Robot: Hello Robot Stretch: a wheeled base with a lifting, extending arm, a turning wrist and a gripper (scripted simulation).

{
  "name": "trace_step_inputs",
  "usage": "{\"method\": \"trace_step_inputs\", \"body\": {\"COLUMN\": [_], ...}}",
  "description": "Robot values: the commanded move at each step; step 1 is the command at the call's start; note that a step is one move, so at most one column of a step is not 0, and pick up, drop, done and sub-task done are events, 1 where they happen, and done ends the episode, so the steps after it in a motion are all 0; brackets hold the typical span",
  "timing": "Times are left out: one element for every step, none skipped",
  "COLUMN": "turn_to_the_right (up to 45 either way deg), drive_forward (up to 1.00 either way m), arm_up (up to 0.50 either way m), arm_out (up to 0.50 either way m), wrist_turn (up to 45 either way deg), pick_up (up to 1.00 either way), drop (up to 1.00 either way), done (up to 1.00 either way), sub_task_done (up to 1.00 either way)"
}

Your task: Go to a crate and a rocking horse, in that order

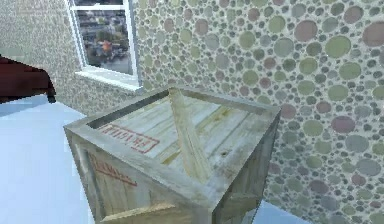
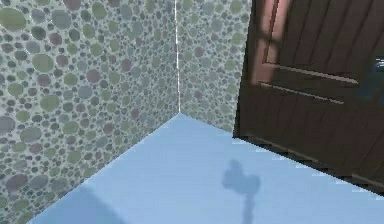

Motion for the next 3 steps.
{"method": "trace_step_inputs", "body": {"turn_to_the_right": [-45.0, -45.0, -36.0], "drive_forward": [0.0, 0.0, 0.0], "arm_up": [0.0, 0.0, 0.0], "arm_out": [0.0, 0.0, 0.0], "wrist_turn": [0.0, 0.0, 0.0], "pick_up": [0.0, 0.0, 0.0], "drop": [0.0, 0.0, 0.0], "done": [0.0, 0.0, 0.0], "sub_task_done": [0.0, 0.0, 0.0]}}
